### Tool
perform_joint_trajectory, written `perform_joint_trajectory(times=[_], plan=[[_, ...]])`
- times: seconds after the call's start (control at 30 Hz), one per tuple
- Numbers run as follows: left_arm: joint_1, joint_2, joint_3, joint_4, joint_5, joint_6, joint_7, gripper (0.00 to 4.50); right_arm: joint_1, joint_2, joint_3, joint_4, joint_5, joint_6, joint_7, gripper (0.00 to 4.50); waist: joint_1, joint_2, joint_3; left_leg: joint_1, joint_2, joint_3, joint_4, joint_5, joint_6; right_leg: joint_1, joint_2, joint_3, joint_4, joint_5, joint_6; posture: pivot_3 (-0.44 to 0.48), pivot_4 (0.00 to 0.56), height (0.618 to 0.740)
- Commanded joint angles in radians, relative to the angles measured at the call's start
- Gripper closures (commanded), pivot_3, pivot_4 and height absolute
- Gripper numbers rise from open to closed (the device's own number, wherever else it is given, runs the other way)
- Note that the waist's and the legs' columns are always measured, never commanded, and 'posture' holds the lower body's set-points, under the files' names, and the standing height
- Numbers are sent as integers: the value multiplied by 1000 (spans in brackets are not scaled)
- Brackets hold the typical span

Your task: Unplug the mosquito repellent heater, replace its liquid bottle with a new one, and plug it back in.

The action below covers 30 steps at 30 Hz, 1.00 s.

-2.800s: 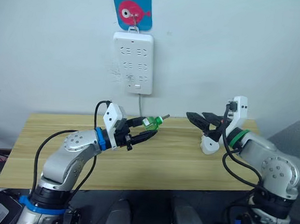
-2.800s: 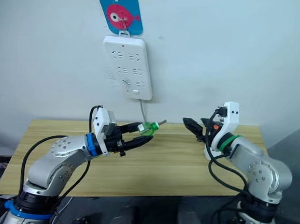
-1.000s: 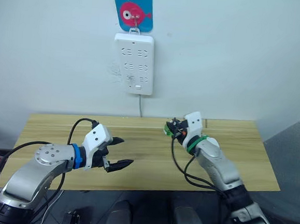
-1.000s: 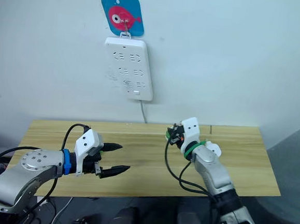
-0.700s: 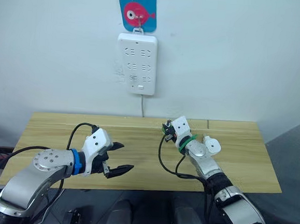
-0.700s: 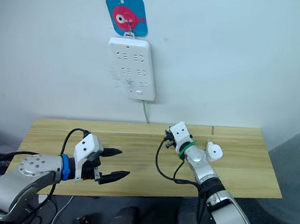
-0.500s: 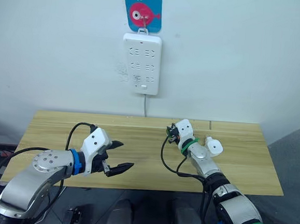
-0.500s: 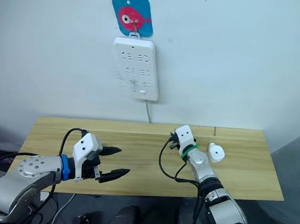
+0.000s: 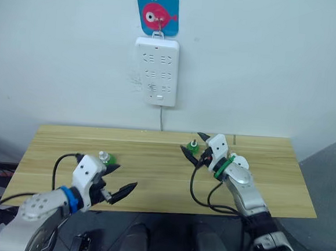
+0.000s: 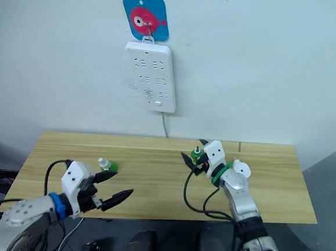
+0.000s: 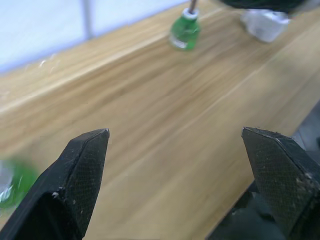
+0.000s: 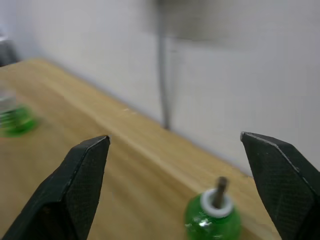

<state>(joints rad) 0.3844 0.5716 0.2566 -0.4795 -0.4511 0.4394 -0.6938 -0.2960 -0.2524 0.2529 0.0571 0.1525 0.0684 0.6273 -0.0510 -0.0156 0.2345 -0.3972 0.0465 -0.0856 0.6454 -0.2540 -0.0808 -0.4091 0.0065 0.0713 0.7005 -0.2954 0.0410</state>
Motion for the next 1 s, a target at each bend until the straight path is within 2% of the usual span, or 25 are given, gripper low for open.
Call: perform_joint_trajectory(times=[0.03,0.13,0.27,0.43,0.63,1.0], plan=[[60,-38,87,57,18,-97,24,0,10,-73,79,-303,36,179,96,36,0,0,1,1,0,0,0,0,0,1,0,0,0,0,0,18,230,725],[58,-48,128,172,55,-150,51,0,-14,-131,129,-437,16,330,109,36,1,0,1,3,0,-1,0,0,0,2,1,-1,-1,-1,-1,13,241,725],[9,-51,159,303,74,-175,92,0,-55,-183,177,-520,-14,454,119,36,6,-2,4,2,0,-1,0,0,0,3,1,-1,-2,-1,-1,-6,265,725],[-44,-45,114,416,147,-254,96,0,-107,-193,195,-589,-16,579,109,36,7,-5,15,2,0,-1,0,0,0,2,1,-1,-3,-1,-1,-33,306,725],[-142,-55,46,530,216,-314,118,0,-128,-199,181,-671,37,716,114,36,6,-5,49,1,0,-1,0,0,0,2,1,-1,-3,-1,-1,-75,353,725],[-340,-76,-28,818,253,-398,101,0,-164,-237,163,-783,121,872,109,36,-19,-4,96,-2,0,-1,-1,0,0,-1,0,-1,-3,-1,0,-146,404,725]])
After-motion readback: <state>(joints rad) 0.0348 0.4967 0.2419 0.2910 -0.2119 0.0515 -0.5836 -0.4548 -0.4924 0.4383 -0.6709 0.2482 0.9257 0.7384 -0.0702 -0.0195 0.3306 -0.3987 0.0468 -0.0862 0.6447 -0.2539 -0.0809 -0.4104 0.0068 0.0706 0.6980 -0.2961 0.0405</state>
